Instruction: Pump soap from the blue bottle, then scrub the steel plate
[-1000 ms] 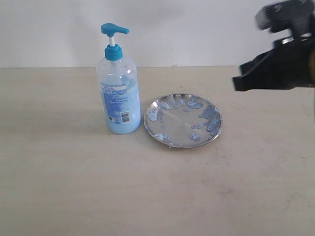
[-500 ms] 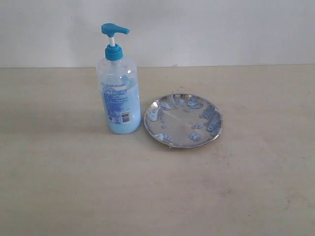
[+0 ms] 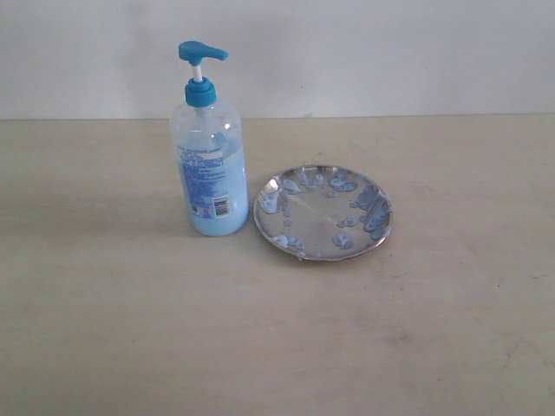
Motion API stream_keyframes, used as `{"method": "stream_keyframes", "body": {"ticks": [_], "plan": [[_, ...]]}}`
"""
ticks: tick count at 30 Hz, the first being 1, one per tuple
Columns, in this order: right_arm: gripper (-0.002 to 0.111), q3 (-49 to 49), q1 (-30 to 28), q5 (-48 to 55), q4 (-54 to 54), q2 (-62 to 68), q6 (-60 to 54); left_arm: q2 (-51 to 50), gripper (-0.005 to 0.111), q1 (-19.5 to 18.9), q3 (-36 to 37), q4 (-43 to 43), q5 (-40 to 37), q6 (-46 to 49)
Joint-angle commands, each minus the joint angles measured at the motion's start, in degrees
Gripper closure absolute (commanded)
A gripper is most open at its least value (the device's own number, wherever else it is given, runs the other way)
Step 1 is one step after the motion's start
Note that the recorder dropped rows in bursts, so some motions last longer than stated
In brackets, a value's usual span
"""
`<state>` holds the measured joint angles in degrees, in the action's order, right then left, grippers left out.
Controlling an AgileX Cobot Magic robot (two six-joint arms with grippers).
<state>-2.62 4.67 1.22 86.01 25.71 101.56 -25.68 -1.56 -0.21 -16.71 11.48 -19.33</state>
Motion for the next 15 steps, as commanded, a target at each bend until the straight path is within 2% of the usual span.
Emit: {"method": "stream_keyframes", "body": {"ticks": [1,6,8,9,11,14,15], "plan": [[0.109,0.09,-0.13,-2.35,-0.01,0.16,0.35,0.26,0.103,0.04,0.21,-0.18,0.73,-0.64],[0.109,-1.51,1.00,-1.55,-1.13,0.16,0.35,0.26,0.103,0.04,0.21,-0.18,0.73,-0.64],[0.109,-2.65,1.14,-0.52,-11.04,0.16,-4.57,0.26,0.103,0.04,0.21,-0.18,0.73,-0.64],[0.109,-3.03,1.14,0.32,-20.44,0.16,-13.40,0.26,0.103,0.04,0.21,-0.18,0.73,-0.64],[0.109,-4.28,1.29,2.43,-49.53,-0.71,-42.29,0.26,0.103,0.04,0.21,-0.18,0.73,-0.64],[0.109,-4.88,0.58,3.83,-80.44,-3.47,-77.30,0.26,0.103,0.04,0.21,-0.18,0.73,-0.64],[0.109,-4.51,0.31,3.28,-85.66,-4.11,-84.52,0.26,0.103,0.04,0.21,-0.18,0.73,-0.64]]}}
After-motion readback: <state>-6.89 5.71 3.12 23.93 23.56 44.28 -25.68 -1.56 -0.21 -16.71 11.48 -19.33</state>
